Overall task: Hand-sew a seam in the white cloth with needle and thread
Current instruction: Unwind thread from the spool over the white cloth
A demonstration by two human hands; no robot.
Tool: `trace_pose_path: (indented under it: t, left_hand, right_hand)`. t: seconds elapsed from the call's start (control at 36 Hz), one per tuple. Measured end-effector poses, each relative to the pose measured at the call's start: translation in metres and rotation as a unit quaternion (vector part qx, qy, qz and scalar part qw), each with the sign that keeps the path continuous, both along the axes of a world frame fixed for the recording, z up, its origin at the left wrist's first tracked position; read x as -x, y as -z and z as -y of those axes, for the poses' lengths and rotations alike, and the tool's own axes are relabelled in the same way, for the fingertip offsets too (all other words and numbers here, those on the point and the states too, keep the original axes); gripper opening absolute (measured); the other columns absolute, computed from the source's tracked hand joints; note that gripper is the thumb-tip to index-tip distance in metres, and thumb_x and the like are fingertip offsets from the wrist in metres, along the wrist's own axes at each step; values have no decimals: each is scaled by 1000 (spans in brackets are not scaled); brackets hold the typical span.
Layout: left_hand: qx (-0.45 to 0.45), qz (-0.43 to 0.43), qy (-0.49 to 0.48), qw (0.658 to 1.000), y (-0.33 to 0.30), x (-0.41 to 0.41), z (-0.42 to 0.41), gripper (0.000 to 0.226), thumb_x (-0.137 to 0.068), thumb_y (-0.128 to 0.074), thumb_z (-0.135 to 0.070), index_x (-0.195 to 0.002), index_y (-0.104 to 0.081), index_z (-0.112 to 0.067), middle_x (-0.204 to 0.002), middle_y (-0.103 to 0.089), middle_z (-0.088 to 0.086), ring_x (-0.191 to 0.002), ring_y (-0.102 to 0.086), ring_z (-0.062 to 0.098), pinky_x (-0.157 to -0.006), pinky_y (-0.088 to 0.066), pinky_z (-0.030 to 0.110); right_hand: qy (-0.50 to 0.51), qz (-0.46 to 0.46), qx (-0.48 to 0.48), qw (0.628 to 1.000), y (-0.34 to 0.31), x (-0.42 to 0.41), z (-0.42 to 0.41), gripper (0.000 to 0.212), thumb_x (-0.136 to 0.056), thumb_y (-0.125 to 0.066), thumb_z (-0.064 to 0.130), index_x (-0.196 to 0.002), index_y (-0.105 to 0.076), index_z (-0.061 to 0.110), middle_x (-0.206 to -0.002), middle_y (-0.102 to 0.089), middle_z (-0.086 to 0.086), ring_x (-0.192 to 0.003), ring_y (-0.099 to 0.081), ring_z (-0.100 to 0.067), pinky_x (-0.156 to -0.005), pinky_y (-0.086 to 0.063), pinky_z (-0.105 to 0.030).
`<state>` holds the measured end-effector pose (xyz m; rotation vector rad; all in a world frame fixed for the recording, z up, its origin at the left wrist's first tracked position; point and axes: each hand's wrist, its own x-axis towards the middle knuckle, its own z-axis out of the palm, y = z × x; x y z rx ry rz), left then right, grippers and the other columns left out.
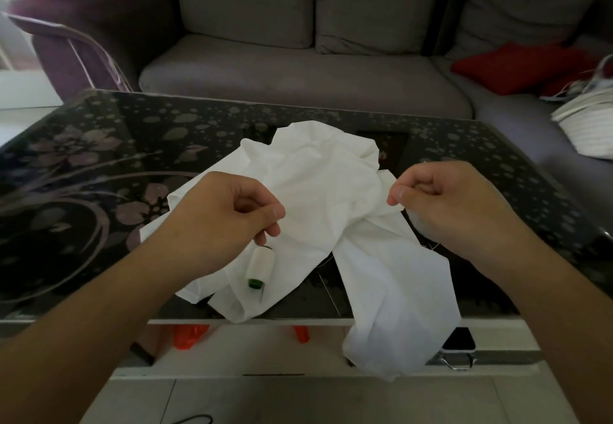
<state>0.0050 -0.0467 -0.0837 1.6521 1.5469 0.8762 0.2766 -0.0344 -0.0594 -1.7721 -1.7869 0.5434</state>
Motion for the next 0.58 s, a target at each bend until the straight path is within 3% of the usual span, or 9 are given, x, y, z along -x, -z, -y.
trace_pose_path:
  t: [0.08, 0.14, 0.22, 0.31, 0.36, 0.5, 0.58]
  left_hand:
    - [1, -1, -4, 1000, 0, 0, 0, 12, -96, -71, -18, -86, -78, -20, -74, -78, -7, -64, -73, 10, -75, -63, 30]
    - [7, 9, -8, 1000, -2, 1, -1, 13, -97, -71, -17, -86, -78, -20, -74, -78, -6, -64, -72, 11, -68, -60, 20]
    - [20, 44, -19, 999, -4, 3, -3, 15, -97, -69, -14, -88, -80, -19, -76, -79, -3, -66, -73, 15, -63, -58, 15]
    - [28, 87, -21, 996, -5, 8, -3, 15, -98, -67, -13, -92, -81, -17, -80, -79, 1, -71, -73, 20, -72, -60, 24]
    - [30, 109, -16, 993, -6, 11, -2, 15, -98, -67, -13, -93, -81, -15, -81, -79, 4, -70, -72, 20, -77, -61, 29]
    - [47, 154, -10, 987, -6, 16, -3, 15, -98, -66, -10, -93, -80, -9, -79, -77, 7, -68, -68, 19, -71, -61, 26]
    - [50, 166, -6, 985, -7, 16, -2, 16, -98, -66, -11, -93, -80, -9, -79, -76, 8, -68, -67, 19, -69, -60, 25]
  right_hand:
    - [27, -17, -6, 999, 2, -2, -2, 25, -99, -64, 25, -78, -76, 31, -68, -71, 13, -74, -68, -24, -64, -55, -31]
    - [47, -28, -10, 998, 3, -3, -3, 24, -98, -65, 26, -77, -76, 29, -71, -72, 6, -74, -66, -25, -68, -58, -35]
    - [61, -42, -15, 997, 3, -4, -4, 24, -97, -65, 23, -77, -77, 26, -73, -71, -5, -63, -57, -23, -60, -48, -30]
    - [70, -36, -16, 997, 4, -6, -4, 22, -97, -64, 21, -79, -77, 24, -78, -72, -7, -69, -61, -27, -59, -45, -27]
    - [78, -27, -14, 997, 5, -6, -5, 21, -99, -63, 22, -82, -77, 24, -81, -73, -5, -72, -61, -20, -59, -46, -26]
    - [96, 40, 2, 995, 10, -8, -8, 21, -102, -60, 19, -87, -74, 25, -78, -66, 7, -68, -58, -12, -53, -40, -21]
    - [81, 85, -14, 993, 11, -12, -9, 19, -98, -58, 15, -84, -71, 13, -77, -68, -3, -67, -61, -19, -55, -45, -29]
